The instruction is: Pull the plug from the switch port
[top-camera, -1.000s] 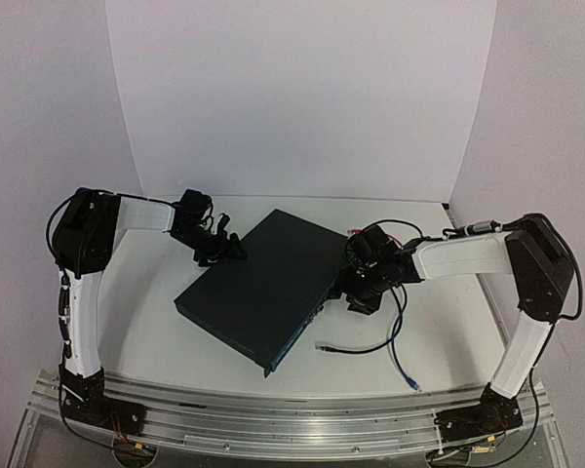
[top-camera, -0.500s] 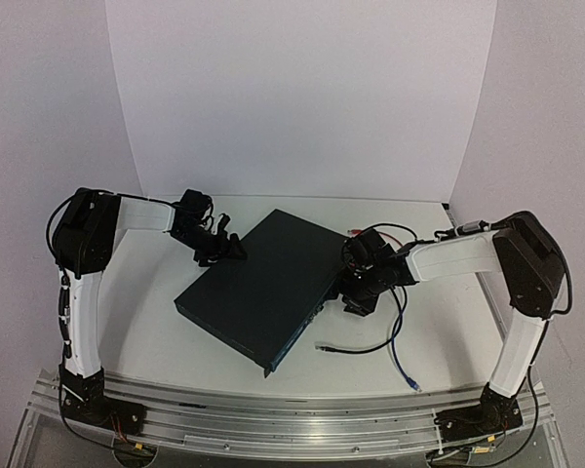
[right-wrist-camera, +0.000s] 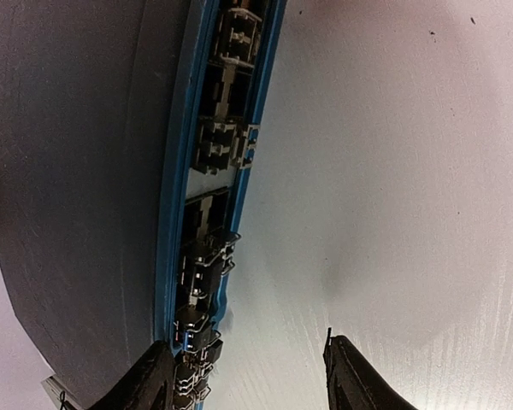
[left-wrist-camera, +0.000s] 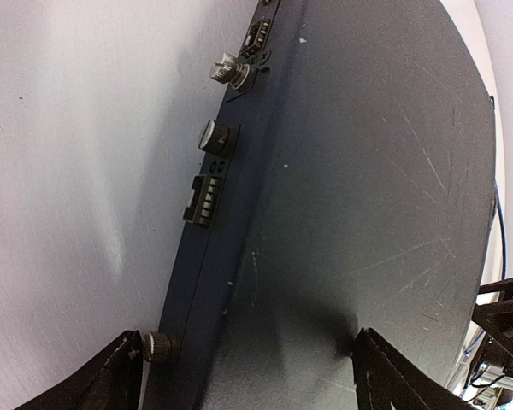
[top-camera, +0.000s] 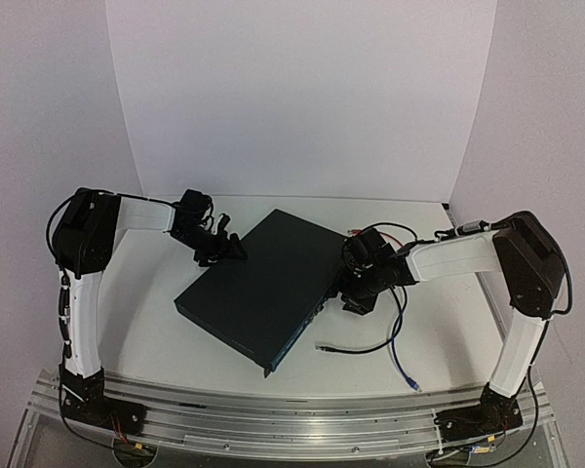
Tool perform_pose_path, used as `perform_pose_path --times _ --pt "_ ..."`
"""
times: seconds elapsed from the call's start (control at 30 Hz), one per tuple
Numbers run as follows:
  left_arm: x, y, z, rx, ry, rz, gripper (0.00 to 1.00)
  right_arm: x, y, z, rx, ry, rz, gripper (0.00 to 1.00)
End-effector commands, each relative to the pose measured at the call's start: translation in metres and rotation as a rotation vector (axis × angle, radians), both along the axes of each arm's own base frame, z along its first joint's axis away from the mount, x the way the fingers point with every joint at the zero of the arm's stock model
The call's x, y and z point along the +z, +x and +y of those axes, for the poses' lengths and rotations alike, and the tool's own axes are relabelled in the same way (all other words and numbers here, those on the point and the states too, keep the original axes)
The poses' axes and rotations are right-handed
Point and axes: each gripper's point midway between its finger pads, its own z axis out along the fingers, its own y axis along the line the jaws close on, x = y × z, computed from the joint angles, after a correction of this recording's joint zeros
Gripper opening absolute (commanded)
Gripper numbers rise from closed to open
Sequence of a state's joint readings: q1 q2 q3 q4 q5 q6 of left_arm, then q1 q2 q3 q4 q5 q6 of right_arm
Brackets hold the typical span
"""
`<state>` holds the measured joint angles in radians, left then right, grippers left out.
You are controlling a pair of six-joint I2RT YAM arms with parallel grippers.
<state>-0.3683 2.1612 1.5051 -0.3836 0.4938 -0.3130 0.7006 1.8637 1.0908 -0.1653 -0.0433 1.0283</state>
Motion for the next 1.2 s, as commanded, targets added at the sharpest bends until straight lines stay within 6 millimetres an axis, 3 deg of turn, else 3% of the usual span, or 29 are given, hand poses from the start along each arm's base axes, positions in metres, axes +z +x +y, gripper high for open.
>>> perform_pose_path --times 0.0,0.57,1.17 --pt "-0.018 -0.010 0.003 -0.007 0.076 0.037 0.84 0.002 0.007 0.004 -0.013 0.021 -0.016 0.56" --pt "-0.020 -0.010 0.001 -0.015 0.068 0.044 0.83 0.004 -0.002 -0.004 0.023 0.007 -0.039 0.51" --pt "-0.021 -0.010 0.000 -0.018 0.064 0.052 0.83 0.011 0.004 0.014 0.090 0.071 -0.080 0.50"
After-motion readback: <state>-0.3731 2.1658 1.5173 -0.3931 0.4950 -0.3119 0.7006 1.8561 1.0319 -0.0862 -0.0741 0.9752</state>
